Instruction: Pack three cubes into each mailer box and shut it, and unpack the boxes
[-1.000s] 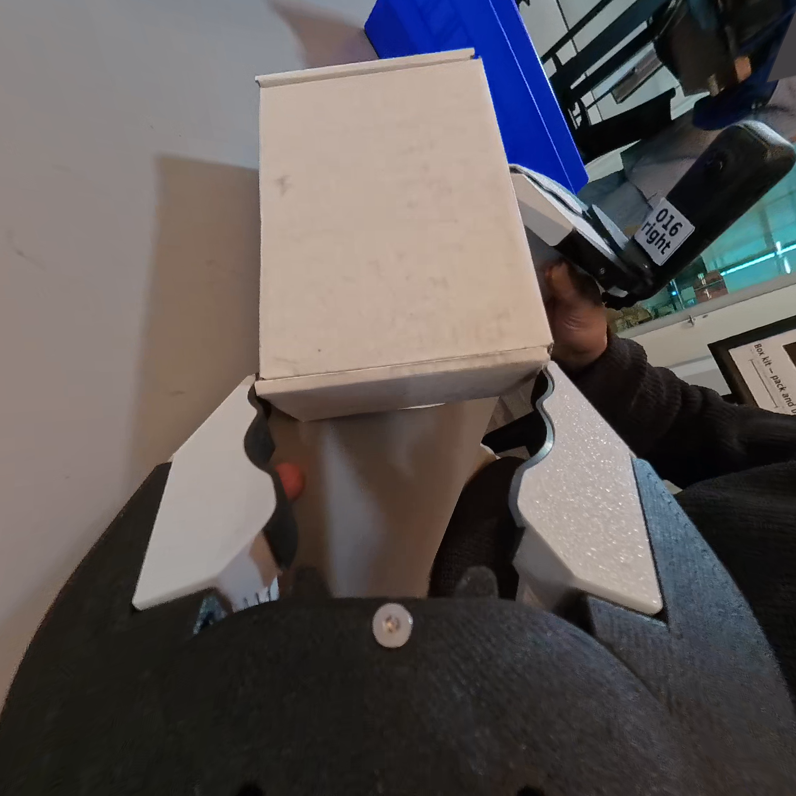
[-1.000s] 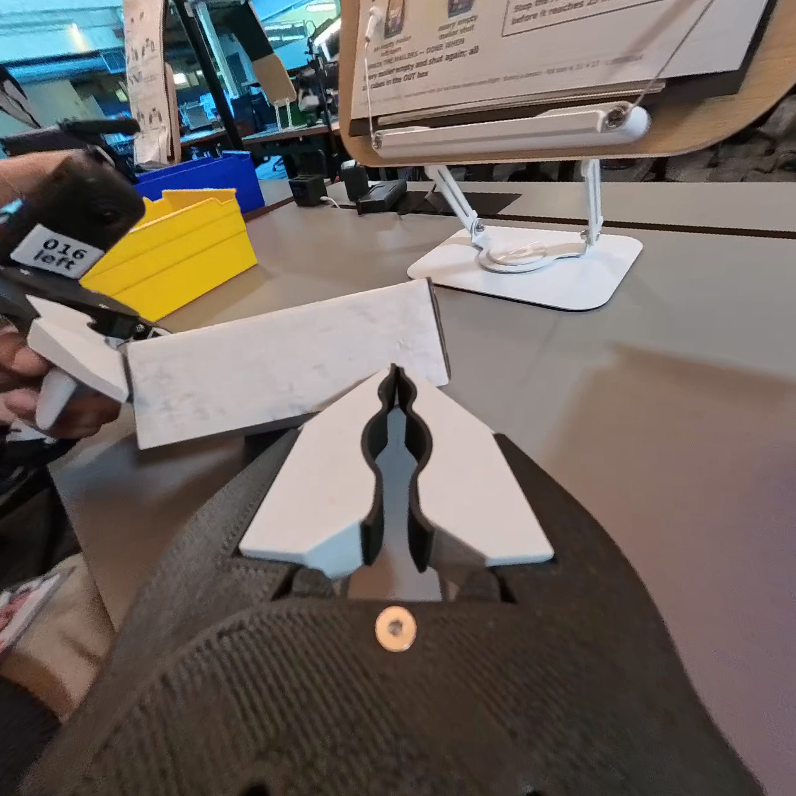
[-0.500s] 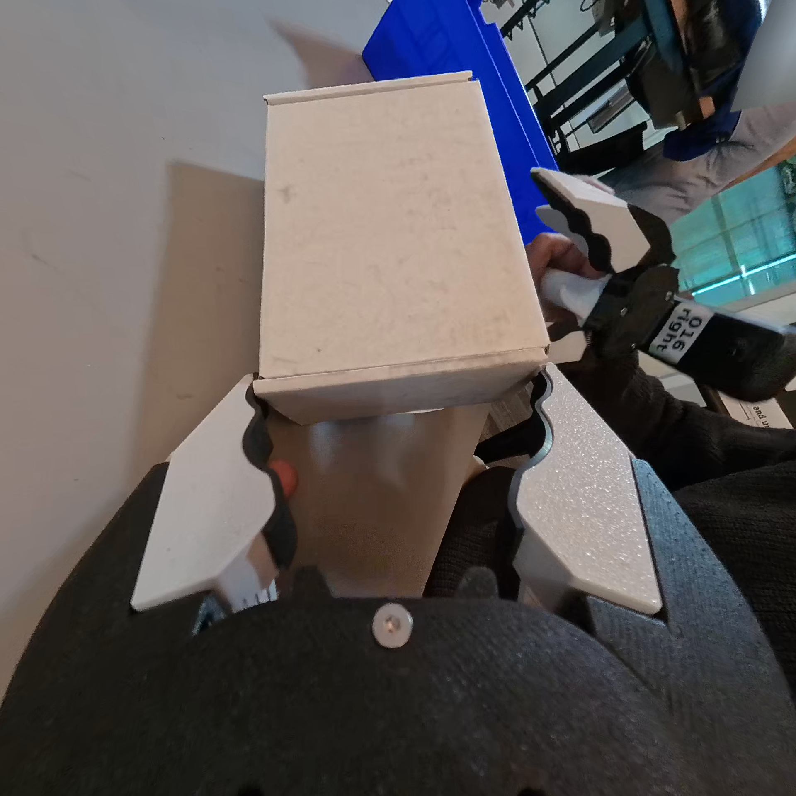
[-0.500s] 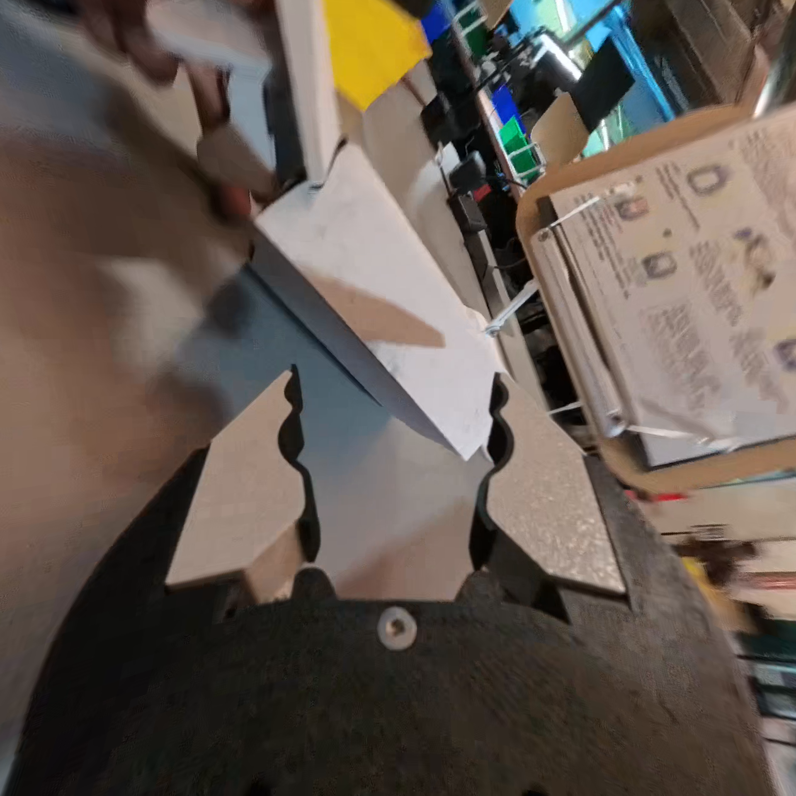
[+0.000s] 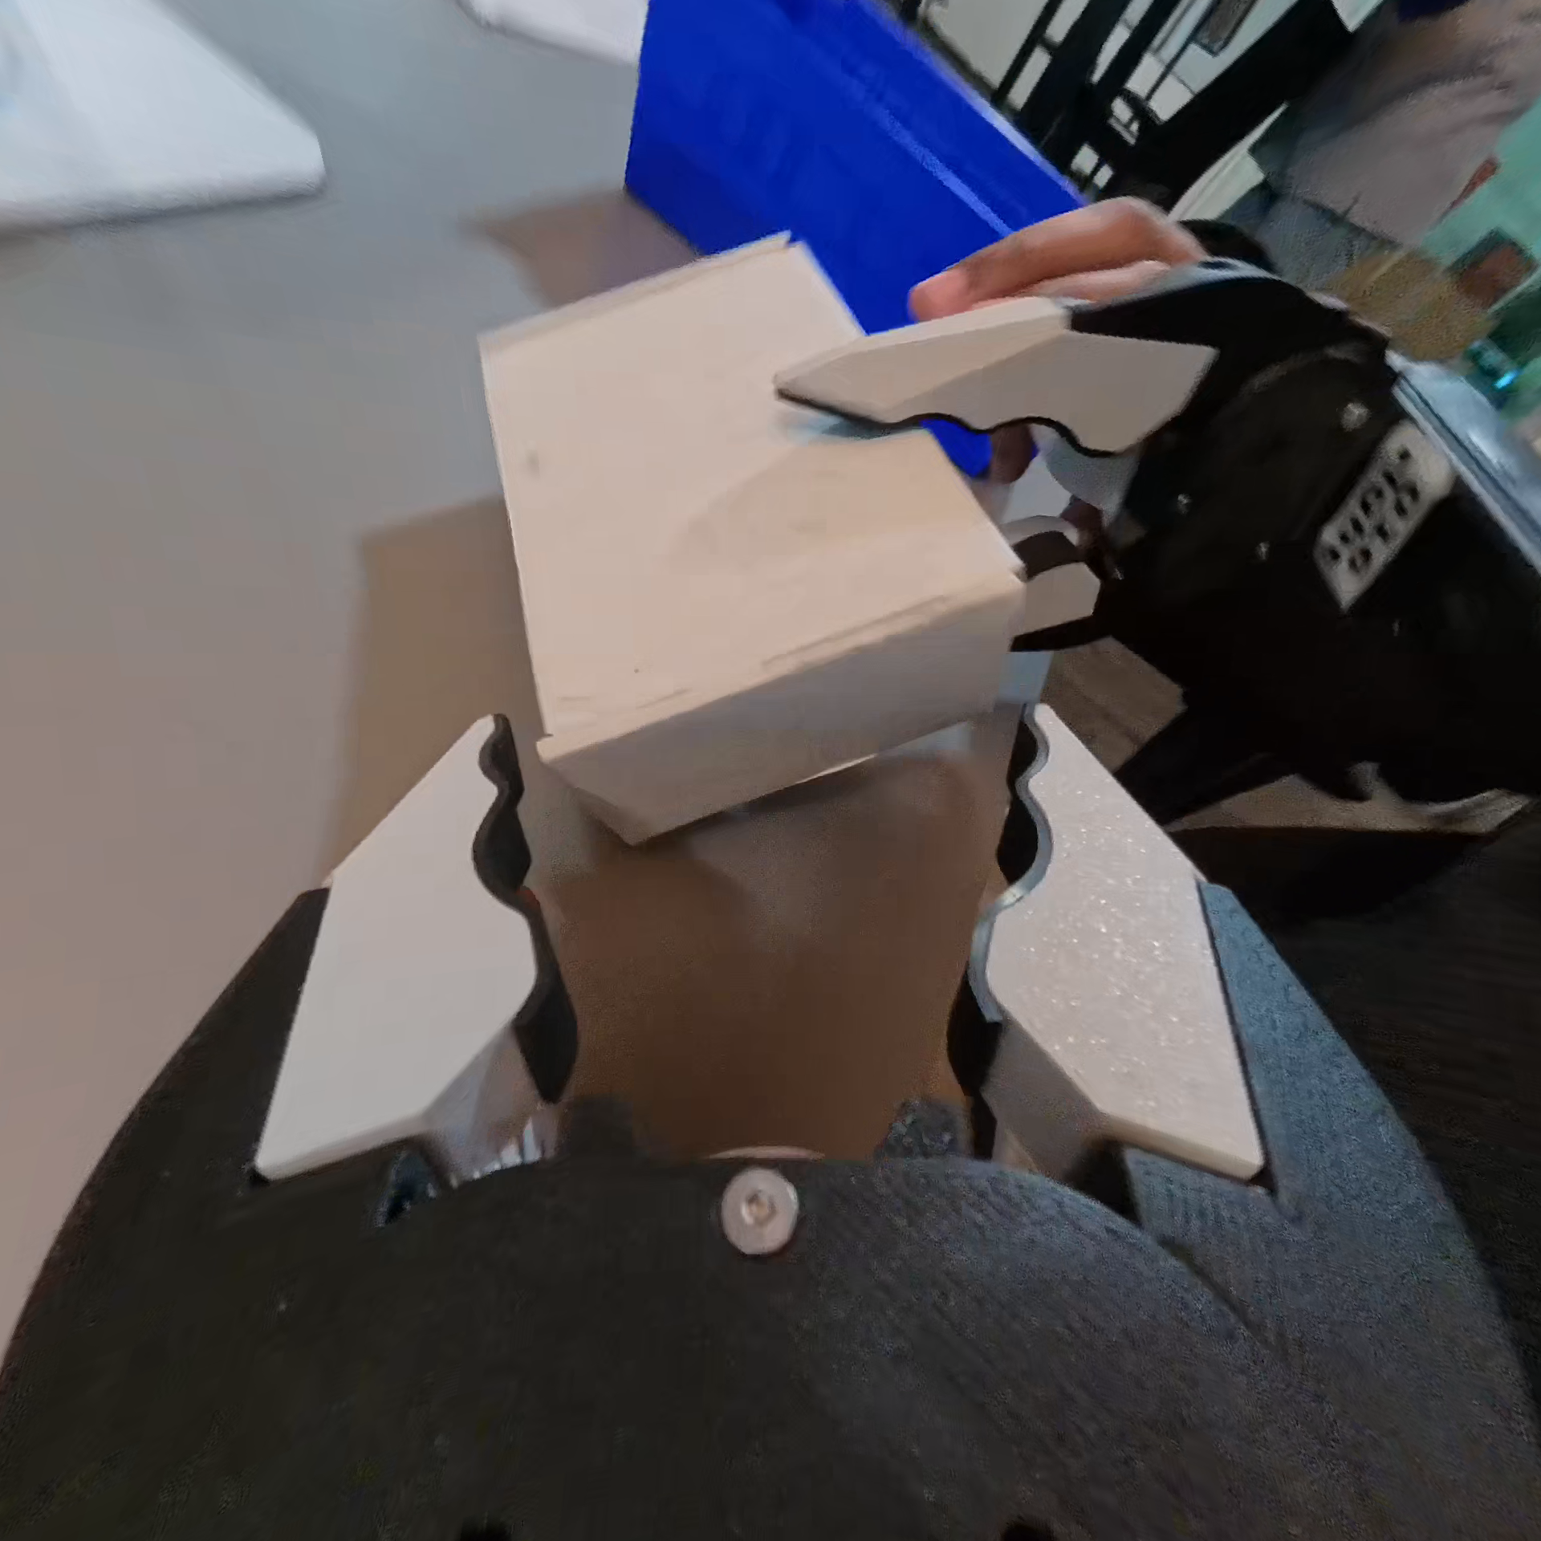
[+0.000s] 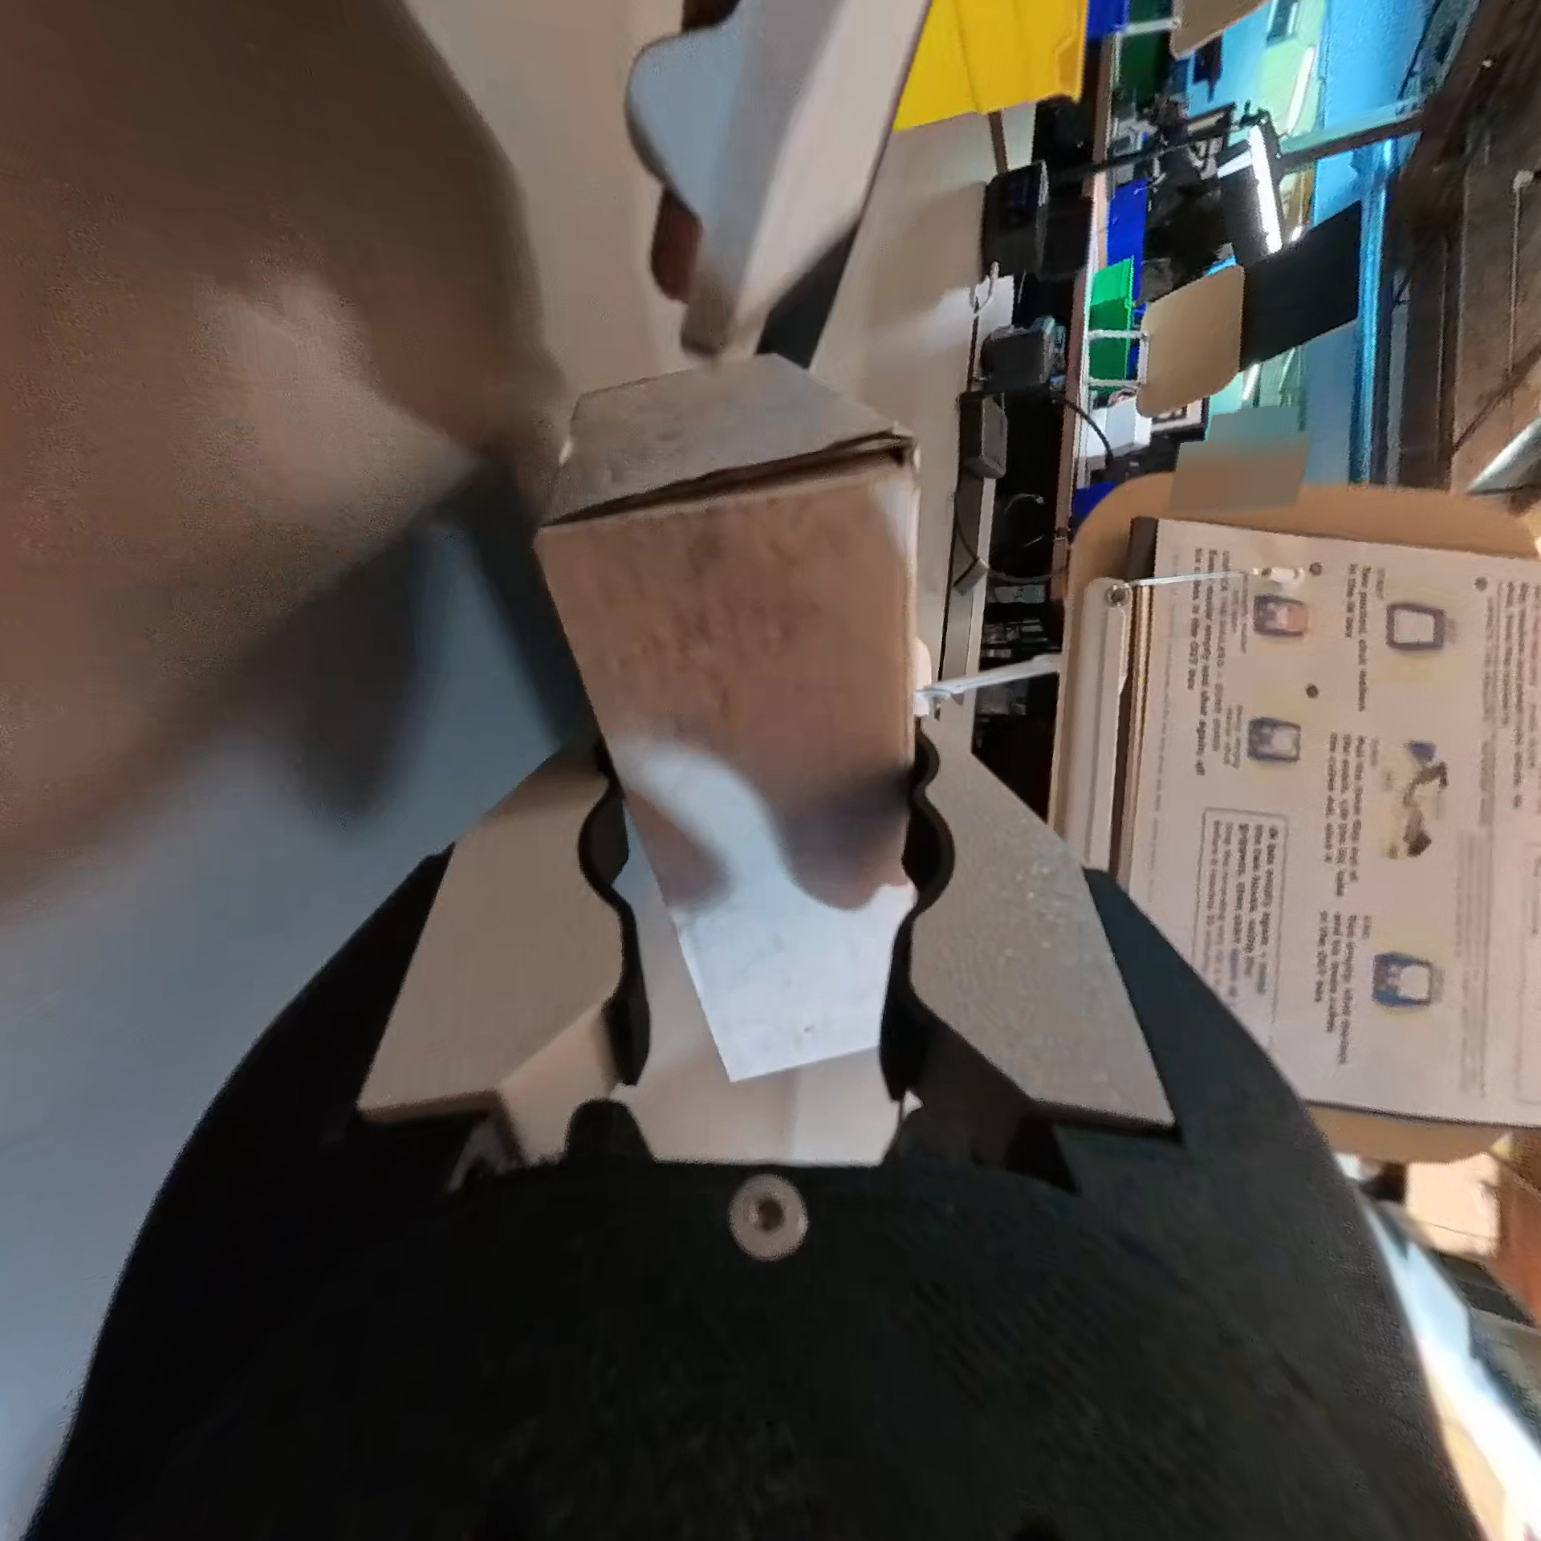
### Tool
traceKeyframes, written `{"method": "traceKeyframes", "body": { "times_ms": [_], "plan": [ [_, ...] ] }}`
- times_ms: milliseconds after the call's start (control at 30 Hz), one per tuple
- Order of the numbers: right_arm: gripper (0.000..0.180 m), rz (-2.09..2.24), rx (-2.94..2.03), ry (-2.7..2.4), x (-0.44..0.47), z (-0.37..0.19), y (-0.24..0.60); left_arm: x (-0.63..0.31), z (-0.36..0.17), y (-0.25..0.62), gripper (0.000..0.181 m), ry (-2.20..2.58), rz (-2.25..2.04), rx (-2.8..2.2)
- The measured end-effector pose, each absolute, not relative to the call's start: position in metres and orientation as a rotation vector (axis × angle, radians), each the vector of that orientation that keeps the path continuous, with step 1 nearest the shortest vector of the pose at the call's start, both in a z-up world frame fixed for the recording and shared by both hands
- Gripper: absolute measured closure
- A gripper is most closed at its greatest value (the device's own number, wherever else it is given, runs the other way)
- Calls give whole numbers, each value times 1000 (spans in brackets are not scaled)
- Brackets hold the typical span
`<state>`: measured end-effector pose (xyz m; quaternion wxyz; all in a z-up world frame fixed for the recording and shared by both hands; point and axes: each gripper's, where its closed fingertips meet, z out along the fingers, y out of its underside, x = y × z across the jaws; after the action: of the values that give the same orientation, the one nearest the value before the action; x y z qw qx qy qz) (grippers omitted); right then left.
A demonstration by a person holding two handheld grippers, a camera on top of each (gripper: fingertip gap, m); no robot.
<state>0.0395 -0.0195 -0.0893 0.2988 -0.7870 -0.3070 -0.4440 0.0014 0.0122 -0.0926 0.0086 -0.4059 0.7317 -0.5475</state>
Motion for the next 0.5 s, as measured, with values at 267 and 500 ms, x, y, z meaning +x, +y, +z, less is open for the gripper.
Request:
{"method": "traceKeyframes", "body": {
  "times_ms": [267,500],
  "plan": [
    [114,-996,-2115,-689,38,-75,-31,-6,-63,1,55,2082,-1403,-552],
    [113,-798,-2162,-720,-1,-66,-22,0,-65,-17,83,1888,-1048,-280]
  ]
}}
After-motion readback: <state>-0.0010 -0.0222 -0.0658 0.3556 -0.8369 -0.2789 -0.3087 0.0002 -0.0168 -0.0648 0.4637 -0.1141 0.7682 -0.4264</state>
